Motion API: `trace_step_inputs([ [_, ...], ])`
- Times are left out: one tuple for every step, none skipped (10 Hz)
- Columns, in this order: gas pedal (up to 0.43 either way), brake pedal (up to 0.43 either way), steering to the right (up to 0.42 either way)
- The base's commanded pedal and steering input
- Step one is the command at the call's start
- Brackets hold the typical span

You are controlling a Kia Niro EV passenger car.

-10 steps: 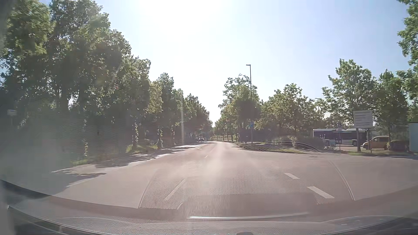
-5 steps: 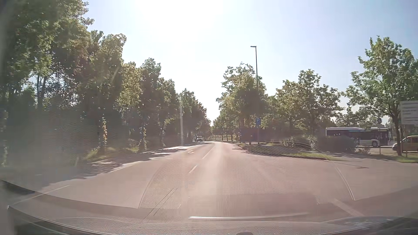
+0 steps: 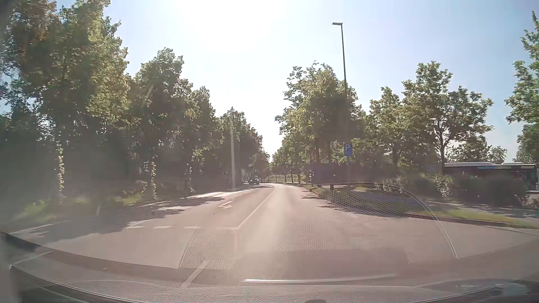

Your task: Follow the waypoints while adhering to traffic rules and regulations

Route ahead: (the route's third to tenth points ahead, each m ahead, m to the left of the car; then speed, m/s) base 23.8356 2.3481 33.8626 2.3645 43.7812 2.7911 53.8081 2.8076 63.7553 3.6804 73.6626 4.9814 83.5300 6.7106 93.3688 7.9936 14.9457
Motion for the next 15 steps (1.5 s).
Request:
trace_step_inputs([
  [0.118,0.012,0.002],
  [0.118,0.012,0.001],
  [0.118,0.006,0.000],
  [0.118,0.012,0.000],
  [0.110,0.012,0.000],
  [0.110,0.012,0.000],
  [0.098,0.012,0.000],
  [0.087,0.012,0.000],
  [0.079,0.012,0.000],
  [0.079,0.012,0.000],
  [0.079,0.012,0.000],
  [0.079,0.012,0.000],
  [0.079,0.012,0.000],
  [0.079,0.012,0.000],
  [0.079,0.012,0.000],
])
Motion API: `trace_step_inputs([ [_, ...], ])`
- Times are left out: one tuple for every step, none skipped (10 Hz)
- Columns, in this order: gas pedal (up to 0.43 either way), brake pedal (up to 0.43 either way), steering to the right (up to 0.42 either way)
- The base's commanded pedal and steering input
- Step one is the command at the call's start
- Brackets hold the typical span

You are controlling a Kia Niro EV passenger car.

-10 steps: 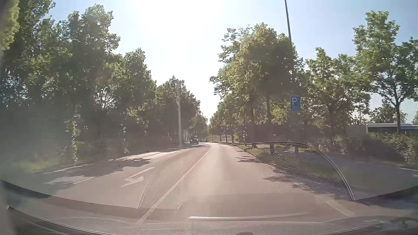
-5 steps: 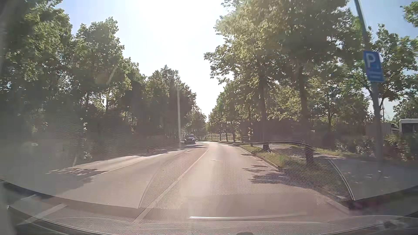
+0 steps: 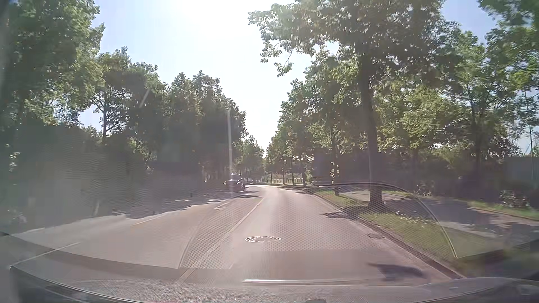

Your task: Follow the waypoints while adhering to traffic rules and regulations

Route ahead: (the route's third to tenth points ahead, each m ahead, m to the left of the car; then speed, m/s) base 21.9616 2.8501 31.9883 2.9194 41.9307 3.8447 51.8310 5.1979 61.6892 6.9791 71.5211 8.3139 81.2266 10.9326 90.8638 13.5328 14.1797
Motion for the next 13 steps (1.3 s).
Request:
trace_step_inputs([
  [0.087,0.012,0.000],
  [0.087,0.012,0.000],
  [0.087,0.006,-0.001],
  [0.098,0.012,-0.003],
  [0.110,0.012,-0.004],
  [0.138,0.012,-0.006],
  [0.138,0.012,-0.009],
  [0.138,0.012,-0.012],
  [0.150,0.012,-0.016],
  [0.150,0.012,-0.016],
  [0.157,0.012,-0.015],
  [0.157,0.012,-0.014],
  [0.157,0.012,-0.014],
])
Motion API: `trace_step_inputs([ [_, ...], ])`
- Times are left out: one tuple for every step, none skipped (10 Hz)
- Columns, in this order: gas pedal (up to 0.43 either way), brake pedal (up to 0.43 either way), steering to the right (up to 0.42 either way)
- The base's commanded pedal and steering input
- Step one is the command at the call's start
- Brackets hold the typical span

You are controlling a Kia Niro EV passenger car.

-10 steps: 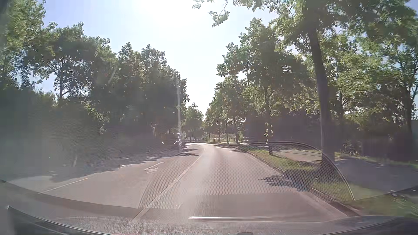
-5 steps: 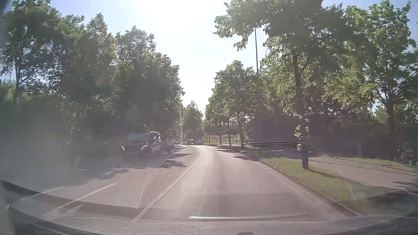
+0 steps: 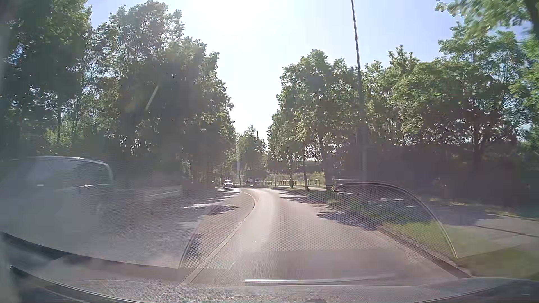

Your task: Follow the waypoints while adhering to traffic rules and regulations

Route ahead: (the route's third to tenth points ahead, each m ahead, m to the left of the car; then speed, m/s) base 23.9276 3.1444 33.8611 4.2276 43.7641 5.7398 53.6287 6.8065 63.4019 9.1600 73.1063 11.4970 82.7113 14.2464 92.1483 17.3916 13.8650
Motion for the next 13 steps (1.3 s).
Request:
trace_step_inputs([
  [0.169,0.012,-0.014],
  [0.169,0.012,-0.014],
  [0.169,0.012,-0.014],
  [0.177,0.012,-0.014],
  [0.177,0.012,-0.014],
  [0.177,0.012,-0.014],
  [0.177,0.012,-0.014],
  [0.177,0.012,-0.014],
  [0.177,0.012,-0.014],
  [0.177,0.012,-0.014],
  [0.177,0.012,-0.014],
  [0.177,0.012,-0.014],
  [0.177,0.006,-0.014],
])
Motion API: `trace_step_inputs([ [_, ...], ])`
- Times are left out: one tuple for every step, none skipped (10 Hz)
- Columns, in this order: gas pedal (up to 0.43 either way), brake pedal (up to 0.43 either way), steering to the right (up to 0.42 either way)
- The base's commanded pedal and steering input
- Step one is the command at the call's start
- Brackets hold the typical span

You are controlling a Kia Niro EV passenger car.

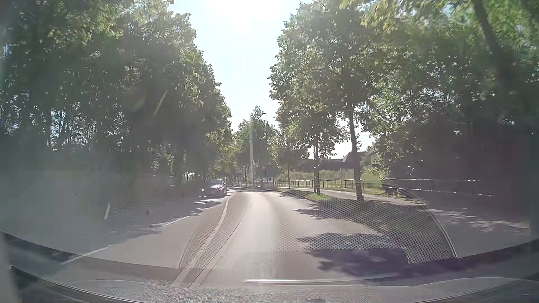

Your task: Follow the waypoints while adhering to traffic rules and regulations

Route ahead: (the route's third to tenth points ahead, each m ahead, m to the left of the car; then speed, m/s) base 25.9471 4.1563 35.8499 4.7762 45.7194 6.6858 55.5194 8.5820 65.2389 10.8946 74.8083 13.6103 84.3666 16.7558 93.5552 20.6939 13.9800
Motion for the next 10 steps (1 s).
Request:
trace_step_inputs([
  [0.177,0.012,-0.015],
  [0.177,0.012,-0.016],
  [0.177,0.012,-0.017],
  [0.177,0.012,-0.021],
  [0.177,0.012,-0.025],
  [0.177,0.012,-0.030],
  [0.177,0.012,-0.034],
  [0.177,0.012,-0.034],
  [0.177,0.012,-0.034],
  [0.177,0.012,-0.034],
])
